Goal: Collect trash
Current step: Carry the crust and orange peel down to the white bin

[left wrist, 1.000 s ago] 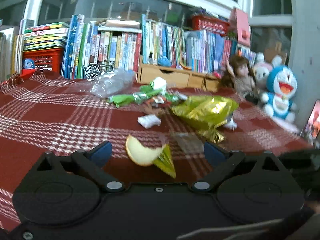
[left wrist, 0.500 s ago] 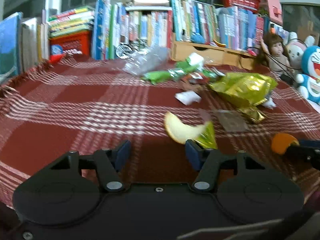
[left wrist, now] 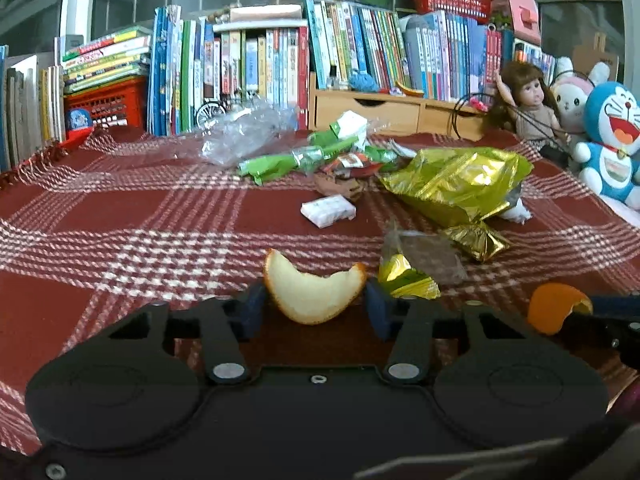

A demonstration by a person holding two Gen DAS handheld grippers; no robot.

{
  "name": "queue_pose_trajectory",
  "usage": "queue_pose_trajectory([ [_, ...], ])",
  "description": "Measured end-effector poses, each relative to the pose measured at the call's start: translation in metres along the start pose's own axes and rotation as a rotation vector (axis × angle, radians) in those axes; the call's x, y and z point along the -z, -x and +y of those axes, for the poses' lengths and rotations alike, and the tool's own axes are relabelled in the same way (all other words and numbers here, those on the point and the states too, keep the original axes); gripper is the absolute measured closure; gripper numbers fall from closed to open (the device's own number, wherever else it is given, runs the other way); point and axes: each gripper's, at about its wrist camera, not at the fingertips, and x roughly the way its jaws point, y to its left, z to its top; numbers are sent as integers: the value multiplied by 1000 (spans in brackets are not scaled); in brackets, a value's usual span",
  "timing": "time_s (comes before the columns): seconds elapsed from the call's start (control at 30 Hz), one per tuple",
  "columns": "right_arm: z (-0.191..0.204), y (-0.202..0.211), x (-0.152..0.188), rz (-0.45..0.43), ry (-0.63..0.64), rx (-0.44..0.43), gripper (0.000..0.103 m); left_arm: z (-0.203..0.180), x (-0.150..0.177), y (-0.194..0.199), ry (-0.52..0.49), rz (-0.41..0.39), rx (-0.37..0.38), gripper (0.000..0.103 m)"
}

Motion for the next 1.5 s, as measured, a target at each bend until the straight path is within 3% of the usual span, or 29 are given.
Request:
queue_pose_trajectory([
  [0.07, -1, 0, 0, -1, -3, 1, 70, 0, -1, 5, -1, -20, -5, 70],
  [0.33, -6, 0, -3, -1, -28, 0, 71, 12, -7, 34, 40, -76, -19, 73],
  [0.57, -1, 13, 2, 26, -38, -34, 71, 23, -1, 72, 121, -84, 55, 73],
  [0.7, 5, 26, 6, 38, -20, -44, 71, 21, 11, 94, 90, -71, 85, 73],
  [0.87, 13, 41, 12, 74, -1, -77, 71, 18, 30, 112, 64, 11, 128, 73],
  [1.17, 29, 49, 39, 195, -4, -120, 71, 18, 64, 130, 85, 127, 133, 73],
  [1.5, 27, 22, 87, 364, -25, -100, 71, 8, 110, 98, 118, 343, 140, 73],
])
